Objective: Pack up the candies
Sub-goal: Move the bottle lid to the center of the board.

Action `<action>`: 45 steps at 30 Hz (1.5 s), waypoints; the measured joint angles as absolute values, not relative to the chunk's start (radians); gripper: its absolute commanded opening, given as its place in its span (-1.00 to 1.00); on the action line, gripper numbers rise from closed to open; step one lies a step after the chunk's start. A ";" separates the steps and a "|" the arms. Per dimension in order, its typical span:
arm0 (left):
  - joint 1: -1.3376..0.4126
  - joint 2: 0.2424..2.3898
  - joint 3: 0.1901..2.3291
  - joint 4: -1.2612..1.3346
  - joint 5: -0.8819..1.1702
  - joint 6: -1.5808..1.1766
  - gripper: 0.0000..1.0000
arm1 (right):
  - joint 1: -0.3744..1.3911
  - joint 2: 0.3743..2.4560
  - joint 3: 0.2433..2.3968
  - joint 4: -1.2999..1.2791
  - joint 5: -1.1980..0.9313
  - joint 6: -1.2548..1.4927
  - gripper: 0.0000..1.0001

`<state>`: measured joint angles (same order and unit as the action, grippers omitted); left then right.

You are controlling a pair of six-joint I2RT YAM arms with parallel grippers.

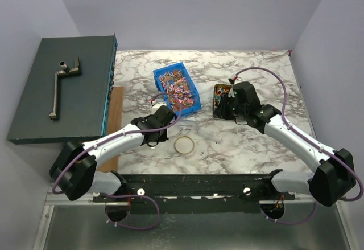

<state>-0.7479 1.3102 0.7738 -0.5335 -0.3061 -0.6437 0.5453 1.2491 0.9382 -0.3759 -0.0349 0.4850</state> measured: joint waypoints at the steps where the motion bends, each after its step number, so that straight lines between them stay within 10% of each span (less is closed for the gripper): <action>1: -0.748 1.319 0.776 -0.531 -0.305 -0.638 -0.75 | 0.545 1.246 0.935 -0.376 -0.035 0.484 -0.39; 45: -1.018 1.521 0.944 -0.450 -0.132 -0.651 -0.99 | 0.547 1.164 0.816 -0.439 -0.013 0.479 -0.21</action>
<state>-1.0183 1.5211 0.9443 -0.4496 -0.1318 -0.6506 0.5468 1.1645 0.8158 -0.4385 -0.0128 0.4793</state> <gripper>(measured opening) 0.036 0.385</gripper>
